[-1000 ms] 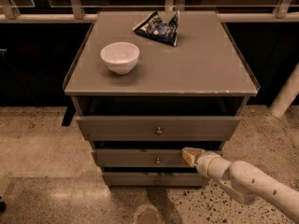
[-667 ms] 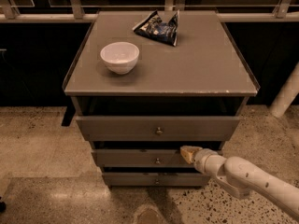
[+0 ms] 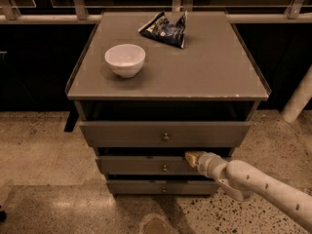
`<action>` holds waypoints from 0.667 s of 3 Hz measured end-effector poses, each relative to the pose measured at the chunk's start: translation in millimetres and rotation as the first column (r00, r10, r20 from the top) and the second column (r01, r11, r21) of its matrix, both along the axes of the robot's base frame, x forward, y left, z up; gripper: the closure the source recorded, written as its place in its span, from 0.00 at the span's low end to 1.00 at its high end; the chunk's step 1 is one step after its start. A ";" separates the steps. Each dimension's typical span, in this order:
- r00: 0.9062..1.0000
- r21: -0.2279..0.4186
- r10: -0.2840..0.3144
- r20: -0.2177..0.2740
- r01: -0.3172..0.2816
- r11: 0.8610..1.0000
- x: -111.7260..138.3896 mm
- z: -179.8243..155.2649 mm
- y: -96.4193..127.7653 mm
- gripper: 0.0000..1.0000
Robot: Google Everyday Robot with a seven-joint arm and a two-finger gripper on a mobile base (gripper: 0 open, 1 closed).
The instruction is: Open middle drawer
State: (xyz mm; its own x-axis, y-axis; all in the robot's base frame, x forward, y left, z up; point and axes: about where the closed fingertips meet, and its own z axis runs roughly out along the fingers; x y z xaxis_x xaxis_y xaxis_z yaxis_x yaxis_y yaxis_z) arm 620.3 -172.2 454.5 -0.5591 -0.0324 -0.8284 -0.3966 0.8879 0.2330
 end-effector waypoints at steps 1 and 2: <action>0.999 0.011 -0.032 0.009 0.032 0.999 9.7 -3.3 2.5 1.00; 0.996 -0.007 -0.091 0.001 0.091 0.996 24.9 -10.1 2.6 1.00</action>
Offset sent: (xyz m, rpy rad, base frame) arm 0.0316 0.0031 -0.0030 -0.0046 -0.0352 -0.0966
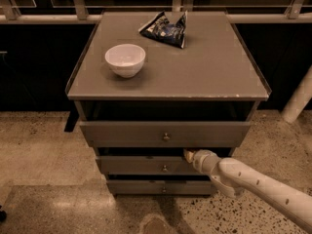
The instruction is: Open middle drawer
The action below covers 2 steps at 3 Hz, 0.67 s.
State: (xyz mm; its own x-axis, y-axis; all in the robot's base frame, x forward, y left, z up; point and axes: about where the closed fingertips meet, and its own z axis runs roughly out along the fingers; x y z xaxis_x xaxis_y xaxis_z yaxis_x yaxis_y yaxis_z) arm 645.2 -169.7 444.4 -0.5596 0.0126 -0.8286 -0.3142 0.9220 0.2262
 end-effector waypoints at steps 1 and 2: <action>1.000 0.000 0.000 0.000 0.000 1.000 0.0 -0.1 0.0 1.00; 0.999 -0.008 0.003 -0.044 -0.003 1.000 -9.5 -13.4 -1.3 1.00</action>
Offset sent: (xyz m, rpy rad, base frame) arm -0.0245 -0.0070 -0.0322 -0.0211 0.1065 0.0036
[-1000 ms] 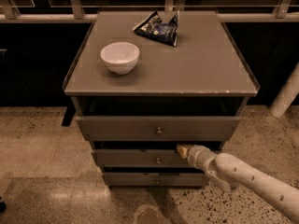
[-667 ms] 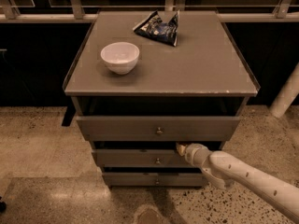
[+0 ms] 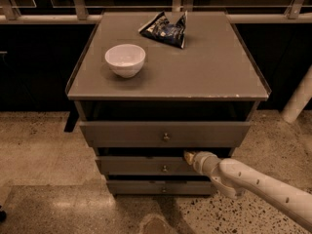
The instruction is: Open middle drawer
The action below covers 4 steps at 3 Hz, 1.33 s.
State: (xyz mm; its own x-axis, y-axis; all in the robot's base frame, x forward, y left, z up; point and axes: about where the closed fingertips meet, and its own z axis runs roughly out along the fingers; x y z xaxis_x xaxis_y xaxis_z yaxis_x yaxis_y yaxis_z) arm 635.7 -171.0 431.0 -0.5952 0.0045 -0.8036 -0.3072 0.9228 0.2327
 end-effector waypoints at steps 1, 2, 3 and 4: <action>1.000 0.001 0.002 -0.027 -0.002 1.000 -7.7 -2.1 -4.2 1.00; 1.000 0.001 0.002 -0.027 -0.002 1.000 -7.7 2.5 -4.2 1.00; 0.999 0.010 0.007 -0.052 -0.007 1.000 -16.0 2.9 -6.3 1.00; 0.989 0.053 0.024 -0.144 -0.016 0.998 -43.4 6.9 -2.4 1.00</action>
Offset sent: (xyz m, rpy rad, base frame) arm -0.0962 -0.0366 -0.0114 0.0665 0.2646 0.0819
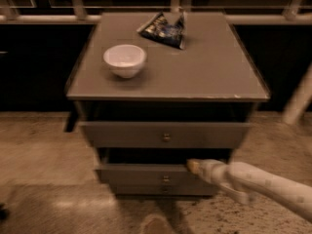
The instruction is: Open middle drawer
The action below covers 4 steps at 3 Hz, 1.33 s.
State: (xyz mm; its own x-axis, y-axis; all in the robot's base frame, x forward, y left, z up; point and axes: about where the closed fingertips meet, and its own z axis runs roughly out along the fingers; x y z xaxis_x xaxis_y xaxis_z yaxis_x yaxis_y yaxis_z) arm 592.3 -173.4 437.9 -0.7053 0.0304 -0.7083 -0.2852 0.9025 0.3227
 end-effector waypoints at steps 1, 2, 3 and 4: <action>0.994 0.035 0.014 -0.108 -0.011 0.999 -34.8 0.7 -7.9 1.00; 0.988 0.061 0.051 -0.146 -0.042 0.997 -53.0 -3.2 -12.9 1.00; 0.987 0.048 0.050 -0.152 -0.043 0.998 -45.2 -4.3 -8.2 1.00; 0.987 0.046 0.051 -0.154 -0.044 0.998 -44.0 -4.8 -7.0 1.00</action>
Offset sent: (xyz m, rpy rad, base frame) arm -0.0275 -0.0053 0.0012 0.0284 0.0898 0.0072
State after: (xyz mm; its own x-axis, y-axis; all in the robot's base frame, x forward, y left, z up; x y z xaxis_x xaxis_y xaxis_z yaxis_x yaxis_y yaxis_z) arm 548.3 -180.4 433.2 -0.8078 0.0217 -0.5891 -0.2710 0.8738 0.4038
